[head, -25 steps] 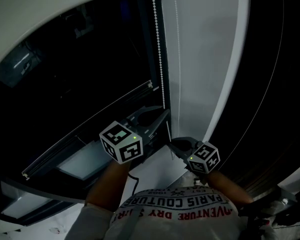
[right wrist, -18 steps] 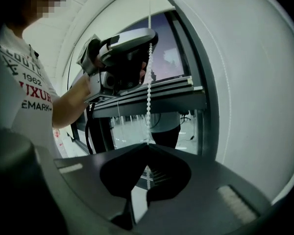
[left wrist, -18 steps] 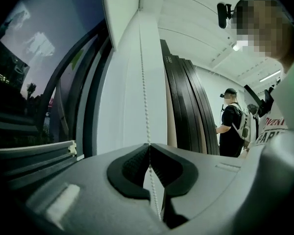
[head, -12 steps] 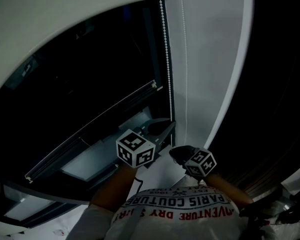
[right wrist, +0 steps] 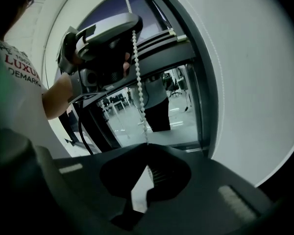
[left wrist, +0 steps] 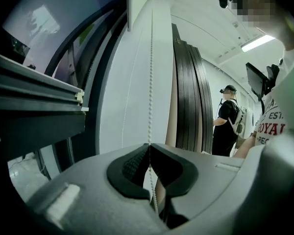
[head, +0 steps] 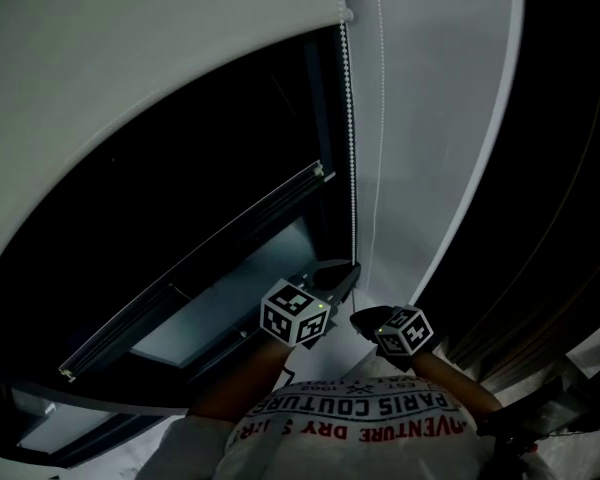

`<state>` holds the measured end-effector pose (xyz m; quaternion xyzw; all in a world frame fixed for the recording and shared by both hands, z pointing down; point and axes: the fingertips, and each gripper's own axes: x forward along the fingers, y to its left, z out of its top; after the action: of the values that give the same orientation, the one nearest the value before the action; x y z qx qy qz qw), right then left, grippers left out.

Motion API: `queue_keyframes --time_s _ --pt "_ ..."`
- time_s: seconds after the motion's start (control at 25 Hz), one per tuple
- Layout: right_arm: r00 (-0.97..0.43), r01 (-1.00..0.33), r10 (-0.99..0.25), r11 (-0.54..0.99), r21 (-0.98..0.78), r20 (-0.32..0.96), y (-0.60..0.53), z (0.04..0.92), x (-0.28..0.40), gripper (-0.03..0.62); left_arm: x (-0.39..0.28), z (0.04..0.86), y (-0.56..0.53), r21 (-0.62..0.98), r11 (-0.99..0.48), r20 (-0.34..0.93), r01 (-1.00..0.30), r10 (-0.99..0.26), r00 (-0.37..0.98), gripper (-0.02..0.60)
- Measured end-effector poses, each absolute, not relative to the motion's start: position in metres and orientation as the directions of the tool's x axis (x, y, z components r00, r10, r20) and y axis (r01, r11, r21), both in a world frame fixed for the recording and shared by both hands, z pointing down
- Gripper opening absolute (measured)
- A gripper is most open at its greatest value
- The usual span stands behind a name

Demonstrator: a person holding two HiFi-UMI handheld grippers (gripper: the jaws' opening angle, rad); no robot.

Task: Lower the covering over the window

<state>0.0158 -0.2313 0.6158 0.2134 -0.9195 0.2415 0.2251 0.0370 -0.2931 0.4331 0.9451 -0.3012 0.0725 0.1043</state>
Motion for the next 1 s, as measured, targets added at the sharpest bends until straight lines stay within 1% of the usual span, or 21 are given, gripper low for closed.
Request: queue_keyframes --time_s 0.16,0.28,0.4,0.48,0.52,0.6,0.64,0.72,0.84,0.92,1.0 --pt "-0.787 -0.516 -0.269 0.780 -0.353 0.555 -0.217 0.635 0.013 0.008 0.030 0.460 -0.290 0.189 -0.783 0.229 -0.592 -0.551 0.802 0.011" --pt "-0.795 -0.525 -0.286 0.766 -0.371 0.535 -0.211 0.635 0.012 0.009 0.028 0.460 -0.285 0.212 -0.785 0.192 -0.582 -0.550 0.813 0.011" --pt "-0.798 -0.507 -0.266 0.782 -0.364 0.540 -0.203 0.628 0.012 0.016 0.031 0.456 -0.275 0.205 -0.802 0.173 -0.561 -0.534 0.828 0.011" --pt "-0.794 -0.507 -0.273 0.790 -0.344 0.543 -0.201 0.616 0.018 0.087 0.033 0.454 -0.266 0.193 -0.819 0.166 -0.540 -0.515 0.841 0.011" --pt "-0.794 -0.512 -0.285 0.789 -0.339 0.537 -0.202 0.607 0.022 0.111 0.033 0.453 -0.262 0.186 -0.826 0.162 -0.532 -0.509 0.846 0.011" --pt "-0.796 -0.519 -0.311 0.792 -0.321 0.519 -0.208 0.588 0.028 0.146 0.032 0.451 -0.259 0.170 -0.833 0.158 -0.526 -0.504 0.849 0.011" --pt "-0.795 -0.523 -0.331 0.798 -0.299 0.509 -0.211 0.576 0.032 0.150 0.031 0.452 -0.257 0.162 -0.836 0.160 -0.525 -0.503 0.850 0.011" --pt "-0.794 -0.540 -0.391 0.805 -0.246 0.466 -0.219 0.545 0.042 0.150 0.032 0.455 -0.251 0.148 -0.840 0.168 -0.522 -0.499 0.850 0.011" --pt "-0.807 -0.563 -0.490 0.806 -0.183 0.329 -0.236 0.471 0.054 0.132 0.034 0.453 -0.246 0.140 -0.847 0.170 -0.513 -0.490 0.855 0.011" --pt "-0.819 -0.562 -0.527 0.816 -0.133 0.227 -0.241 0.415 0.053 0.121 0.035 0.451 -0.241 0.141 -0.854 0.173 -0.502 -0.478 0.861 0.011" --pt "-0.836 -0.546 -0.533 0.831 -0.102 0.130 -0.241 0.366 0.046 0.120 0.037 0.450 -0.235 0.138 -0.861 0.178 -0.490 -0.465 0.867 0.011"
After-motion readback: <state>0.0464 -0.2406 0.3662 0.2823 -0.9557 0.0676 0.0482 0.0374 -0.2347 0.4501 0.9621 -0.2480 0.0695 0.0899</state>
